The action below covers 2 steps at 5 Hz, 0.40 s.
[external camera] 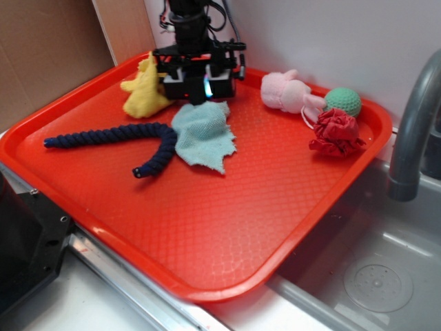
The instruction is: Grab the black box.
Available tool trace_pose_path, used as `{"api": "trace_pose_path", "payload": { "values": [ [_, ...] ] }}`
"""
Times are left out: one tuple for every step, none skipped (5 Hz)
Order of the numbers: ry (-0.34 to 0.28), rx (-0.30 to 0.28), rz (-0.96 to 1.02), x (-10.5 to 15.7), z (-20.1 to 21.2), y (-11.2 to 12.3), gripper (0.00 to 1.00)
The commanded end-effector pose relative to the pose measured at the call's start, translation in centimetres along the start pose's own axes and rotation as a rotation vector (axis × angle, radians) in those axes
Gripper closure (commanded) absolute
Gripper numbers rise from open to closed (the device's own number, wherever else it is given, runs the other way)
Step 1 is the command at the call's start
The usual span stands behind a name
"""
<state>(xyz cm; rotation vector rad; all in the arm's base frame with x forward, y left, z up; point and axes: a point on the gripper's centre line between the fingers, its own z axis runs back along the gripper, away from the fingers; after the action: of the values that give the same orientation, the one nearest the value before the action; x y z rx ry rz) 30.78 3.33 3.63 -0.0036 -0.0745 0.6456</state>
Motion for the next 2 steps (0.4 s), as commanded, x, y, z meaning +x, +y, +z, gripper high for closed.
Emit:
{"api": "trace_pose_path", "payload": {
  "values": [
    [-0.077, 0.062, -0.304, -5.4, 13.0, 3.8, 1.00],
    [-0.098, -0.016, -0.448, -7.0, 18.0, 4.2, 1.00]
  ]
}}
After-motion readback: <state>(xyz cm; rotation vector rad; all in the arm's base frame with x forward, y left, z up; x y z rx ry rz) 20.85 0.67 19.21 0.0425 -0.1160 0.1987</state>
